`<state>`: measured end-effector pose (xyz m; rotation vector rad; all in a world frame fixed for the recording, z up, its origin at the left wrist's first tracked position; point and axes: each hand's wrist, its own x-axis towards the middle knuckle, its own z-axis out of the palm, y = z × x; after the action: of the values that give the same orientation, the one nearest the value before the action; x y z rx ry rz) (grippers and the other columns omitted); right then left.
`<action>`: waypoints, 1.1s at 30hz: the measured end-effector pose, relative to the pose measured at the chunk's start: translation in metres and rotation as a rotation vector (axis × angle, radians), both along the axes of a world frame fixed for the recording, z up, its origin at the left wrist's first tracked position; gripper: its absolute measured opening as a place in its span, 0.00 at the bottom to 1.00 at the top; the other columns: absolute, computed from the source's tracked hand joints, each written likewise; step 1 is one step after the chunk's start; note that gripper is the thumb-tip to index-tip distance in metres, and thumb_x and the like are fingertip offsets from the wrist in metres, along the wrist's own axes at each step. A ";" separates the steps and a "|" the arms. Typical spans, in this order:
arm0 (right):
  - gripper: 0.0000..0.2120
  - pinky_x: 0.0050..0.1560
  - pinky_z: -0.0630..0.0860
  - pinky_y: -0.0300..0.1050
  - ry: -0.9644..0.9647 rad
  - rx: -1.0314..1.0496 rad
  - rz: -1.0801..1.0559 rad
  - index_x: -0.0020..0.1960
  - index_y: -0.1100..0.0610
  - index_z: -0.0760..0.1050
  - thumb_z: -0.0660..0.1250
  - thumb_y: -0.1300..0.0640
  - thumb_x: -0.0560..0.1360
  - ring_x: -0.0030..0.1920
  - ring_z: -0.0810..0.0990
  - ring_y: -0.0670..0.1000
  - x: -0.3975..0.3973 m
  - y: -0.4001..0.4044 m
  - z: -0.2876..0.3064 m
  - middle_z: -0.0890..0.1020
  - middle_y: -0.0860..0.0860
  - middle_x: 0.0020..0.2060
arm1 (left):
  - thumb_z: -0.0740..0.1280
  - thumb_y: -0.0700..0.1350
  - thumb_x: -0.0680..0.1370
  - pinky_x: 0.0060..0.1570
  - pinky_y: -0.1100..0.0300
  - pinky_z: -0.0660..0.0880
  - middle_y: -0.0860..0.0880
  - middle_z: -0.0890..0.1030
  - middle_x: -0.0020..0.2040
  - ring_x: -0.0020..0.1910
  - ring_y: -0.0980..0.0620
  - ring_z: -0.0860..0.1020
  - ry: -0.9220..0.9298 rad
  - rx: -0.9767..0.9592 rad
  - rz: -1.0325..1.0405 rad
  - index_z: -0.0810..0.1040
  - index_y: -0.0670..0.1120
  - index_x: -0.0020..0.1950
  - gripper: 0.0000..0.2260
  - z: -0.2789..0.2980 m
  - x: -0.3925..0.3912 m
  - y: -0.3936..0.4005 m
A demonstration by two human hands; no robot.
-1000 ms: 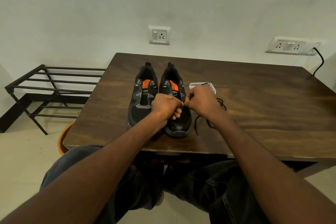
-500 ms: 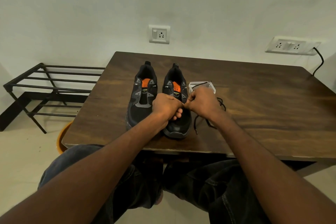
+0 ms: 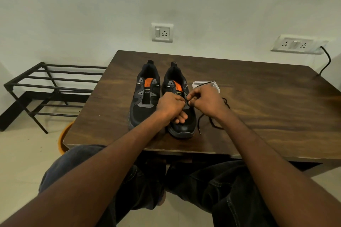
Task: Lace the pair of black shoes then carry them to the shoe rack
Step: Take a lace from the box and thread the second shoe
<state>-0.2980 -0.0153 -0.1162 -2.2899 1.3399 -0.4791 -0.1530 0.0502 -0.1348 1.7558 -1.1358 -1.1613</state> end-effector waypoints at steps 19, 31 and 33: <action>0.10 0.48 0.75 0.47 0.115 -0.070 0.081 0.63 0.46 0.78 0.65 0.54 0.83 0.52 0.80 0.51 0.012 -0.002 -0.002 0.83 0.48 0.53 | 0.63 0.43 0.84 0.32 0.57 0.83 0.46 0.85 0.33 0.27 0.51 0.83 -0.486 -0.049 -0.229 0.76 0.44 0.50 0.05 0.021 -0.001 -0.002; 0.07 0.57 0.82 0.56 0.002 0.049 0.006 0.55 0.45 0.82 0.71 0.54 0.79 0.53 0.81 0.50 0.013 -0.002 0.002 0.83 0.48 0.54 | 0.62 0.43 0.86 0.24 0.67 0.73 0.46 0.83 0.33 0.24 0.55 0.80 -0.518 -0.221 -0.011 0.76 0.45 0.51 0.06 0.061 0.050 0.015; 0.07 0.58 0.82 0.56 -0.004 0.069 0.007 0.55 0.45 0.82 0.71 0.54 0.79 0.54 0.81 0.51 0.013 -0.002 0.003 0.83 0.48 0.55 | 0.62 0.44 0.86 0.21 0.69 0.70 0.47 0.82 0.32 0.22 0.57 0.79 -0.531 -0.300 0.085 0.76 0.46 0.51 0.05 0.073 0.063 0.019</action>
<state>-0.2849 -0.0174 -0.1131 -2.2355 1.3252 -0.4285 -0.0895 0.0688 -0.0616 1.8967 -1.4357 -0.4437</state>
